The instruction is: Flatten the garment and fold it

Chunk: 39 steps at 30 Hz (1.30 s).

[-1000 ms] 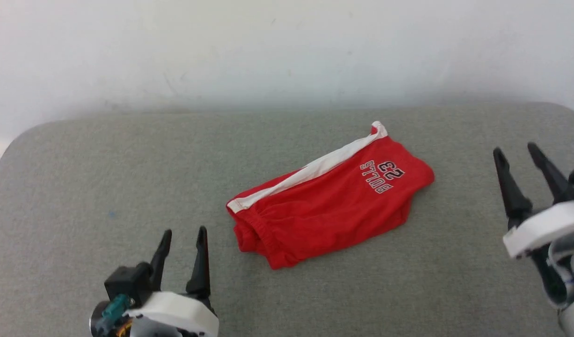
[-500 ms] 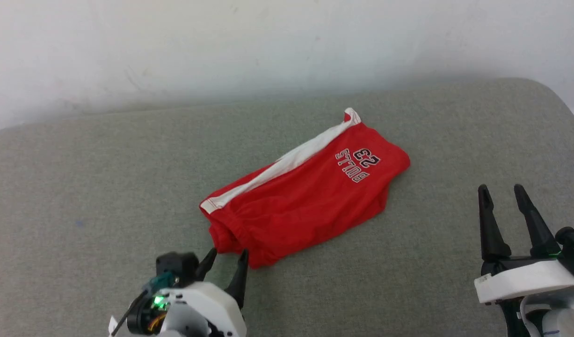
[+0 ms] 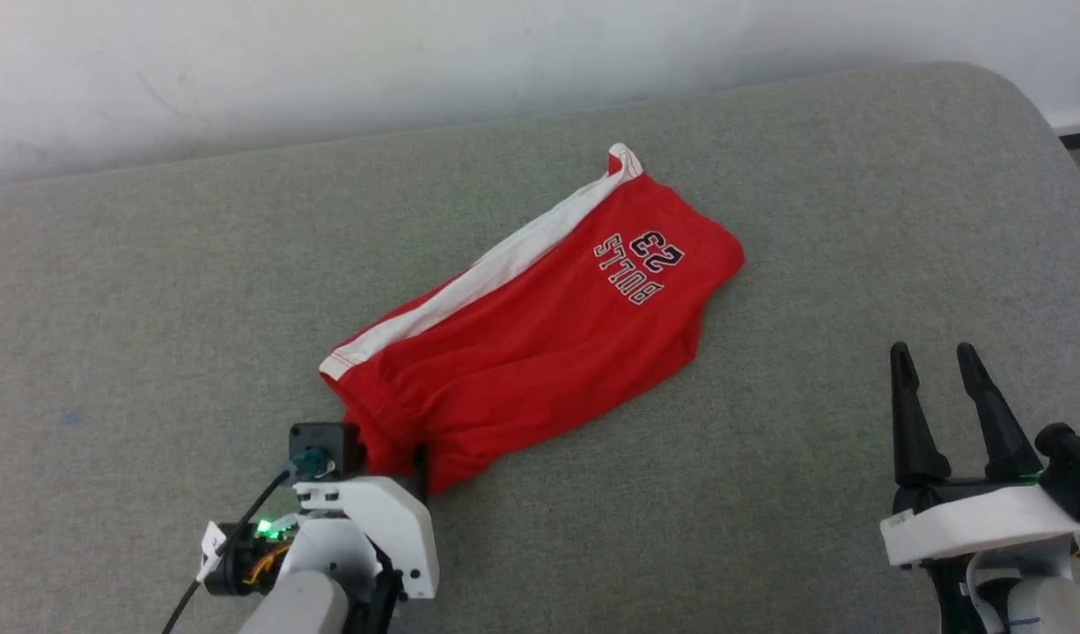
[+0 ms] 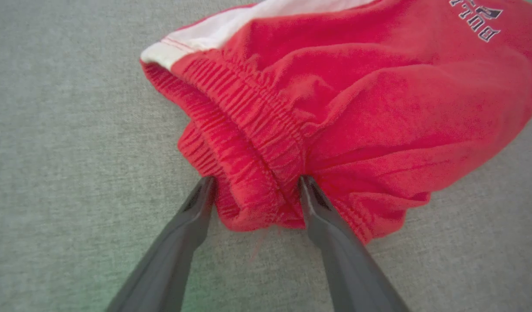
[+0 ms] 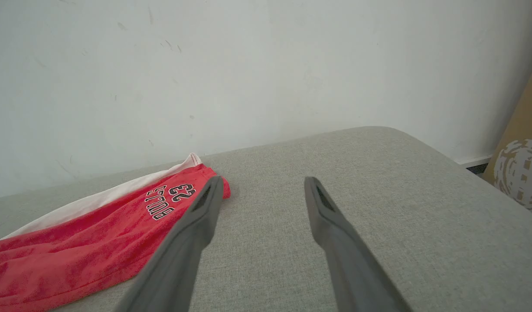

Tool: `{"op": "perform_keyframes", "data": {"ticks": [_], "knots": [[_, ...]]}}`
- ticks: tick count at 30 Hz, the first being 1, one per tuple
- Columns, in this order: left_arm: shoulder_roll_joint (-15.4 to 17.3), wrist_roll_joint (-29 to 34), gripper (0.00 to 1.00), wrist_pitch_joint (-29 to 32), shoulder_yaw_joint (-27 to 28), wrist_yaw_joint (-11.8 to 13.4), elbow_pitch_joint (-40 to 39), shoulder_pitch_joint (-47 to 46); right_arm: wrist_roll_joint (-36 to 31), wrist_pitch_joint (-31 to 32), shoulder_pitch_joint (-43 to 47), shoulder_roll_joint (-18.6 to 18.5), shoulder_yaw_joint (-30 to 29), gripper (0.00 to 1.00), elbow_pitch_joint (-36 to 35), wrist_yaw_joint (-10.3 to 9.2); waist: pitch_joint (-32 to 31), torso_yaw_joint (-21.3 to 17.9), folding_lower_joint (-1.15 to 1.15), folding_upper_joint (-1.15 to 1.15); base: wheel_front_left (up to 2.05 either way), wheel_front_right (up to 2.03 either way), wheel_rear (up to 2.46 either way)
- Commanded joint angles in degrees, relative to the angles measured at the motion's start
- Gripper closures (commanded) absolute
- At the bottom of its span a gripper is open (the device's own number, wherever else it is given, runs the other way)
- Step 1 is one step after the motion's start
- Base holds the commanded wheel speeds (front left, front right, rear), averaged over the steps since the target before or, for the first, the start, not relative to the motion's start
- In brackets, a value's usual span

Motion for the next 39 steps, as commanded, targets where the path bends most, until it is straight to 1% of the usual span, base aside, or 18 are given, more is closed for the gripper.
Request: {"op": "perform_keyframes", "data": {"ticks": [1,4,5,6,7,9,11,14,17,20,21,25,29,31,34,39], "knots": [[0.9,0.55,0.0,2.21,-0.69,0.9,1.76,0.65,0.17,-0.48,-0.82,0.26,0.22,0.0,0.19,-0.06,0.79,-0.6,0.0,0.0,0.0,0.0,0.0],[0.97,0.25,0.0,4.71,-1.42,1.32,2.03,1.36,0.33,-0.62,-1.37,0.38,0.38,0.0,0.62,-0.06,1.17,-0.38,0.0,0.0,0.0,0.0,0.0],[0.95,0.02,0.06,5.74,-1.81,1.18,2.17,1.6,0.32,-0.59,-1.52,0.4,0.57,0.0,0.75,-0.06,1.26,-0.22,0.0,0.0,0.0,0.0,0.0],[0.86,-0.35,0.68,6.55,-2.12,0.85,2.2,1.75,0.23,-0.55,-1.7,0.41,0.68,0.0,0.84,-0.06,1.33,0.0,0.0,0.0,0.0,0.0,0.0],[0.82,-0.57,1.0,6.91,-2.35,0.51,2.09,1.75,0.11,-0.47,-1.9,0.42,0.78,0.0,0.89,-0.06,1.33,0.27,0.0,0.0,0.0,0.0,0.0],[0.72,-0.74,1.0,6.82,-2.66,-0.03,1.75,1.62,-0.27,0.04,-2.4,0.0,1.01,0.0,0.78,-0.06,1.19,0.91,0.0,0.0,0.0,0.0,0.0],[0.45,-0.94,1.0,5.36,-2.41,-0.48,0.9,1.28,-0.55,1.17,-3.08,-1.02,1.28,0.0,0.46,-0.06,0.98,1.76,0.0,0.0,0.0,0.0,0.0],[0.12,-0.56,1.0,2.4,-2.37,-1.27,-0.69,0.47,-0.53,4.97,-4.57,-3.57,2.63,0.0,-0.03,-0.06,0.63,3.5,0.0,0.0,0.0,0.0,0.0],[-0.26,-0.09,1.0,-0.32,-2.55,-2.11,-2.64,-0.42,0.37,12.17,-7.14,-6.61,4.66,0.0,0.37,-0.06,0.87,5.25,0.0,0.0,0.0,0.0,0.0],[-0.69,0.36,1.0,-2.11,-3.13,-3.09,-4.38,-1.49,1.02,21.58,-11.17,-9.71,6.89,0.0,2.42,-0.06,1.78,7.12,0.0,0.0,0.0,0.0,0.0],[-0.78,0.52,1.0,-2.5,-3.43,-3.45,-4.85,-1.81,1.78,24.47,-12.95,-10.16,7.45,0.0,3.38,-0.06,2.1,7.62,0.0,0.0,0.0,0.0,0.0],[-1.38,1.22,1.0,-3.5,-4.73,-4.53,-6.28,-3.15,4.84,35.02,-20.79,-10.72,8.27,0.0,9.22,-0.06,3.82,9.89,0.0,0.0,0.0,0.0,0.0],[-2.15,1.73,1.0,-4.11,-5.99,-5.39,-6.76,-4.39,4.44,41.87,-28.13,-10.84,8.1,0.0,17.14,-0.06,5.45,11.85,0.0,0.0,0.0,0.0,0.0],[-2.59,1.97,1.0,-4.39,-6.67,-5.8,-6.7,-4.93,3.04,43.79,-31.32,-10.86,7.93,0.0,21.17,-0.06,6.14,12.72,0.0,0.0,0.0,0.0,0.0],[-3.43,2.32,1.0,-4.82,-7.73,-6.43,-6.36,-5.9,-0.16,45.0,-35.07,-11.35,8.03,0.0,26.87,-0.06,7.12,13.99,0.0,0.0,0.0,0.0,0.0],[-4.86,2.76,1.0,-5.2,-9.32,-7.27,-5.29,-7.5,-3.63,45.88,-38.35,-11.87,10.09,0.0,34.05,-0.06,8.36,15.67,0.0,0.0,0.0,0.0,0.0]]}}
